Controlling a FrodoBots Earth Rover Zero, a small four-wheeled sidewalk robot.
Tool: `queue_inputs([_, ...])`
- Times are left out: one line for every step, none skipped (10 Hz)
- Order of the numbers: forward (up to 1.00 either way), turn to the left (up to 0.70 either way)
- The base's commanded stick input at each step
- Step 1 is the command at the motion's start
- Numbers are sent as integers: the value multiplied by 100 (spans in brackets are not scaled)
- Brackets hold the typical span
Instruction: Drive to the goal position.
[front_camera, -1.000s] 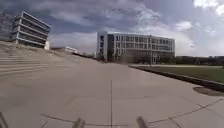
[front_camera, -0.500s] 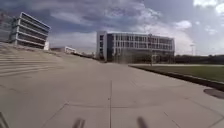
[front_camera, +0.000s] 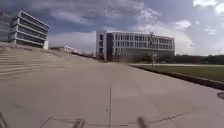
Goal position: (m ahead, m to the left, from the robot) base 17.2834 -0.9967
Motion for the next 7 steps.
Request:
queue_inputs([70, 2])
queue_inputs([70, 2])
queue_inputs([70, 2])
queue_inputs([70, 2])
queue_inputs([70, 2])
queue_inputs([70, 2])
queue_inputs([70, 2])
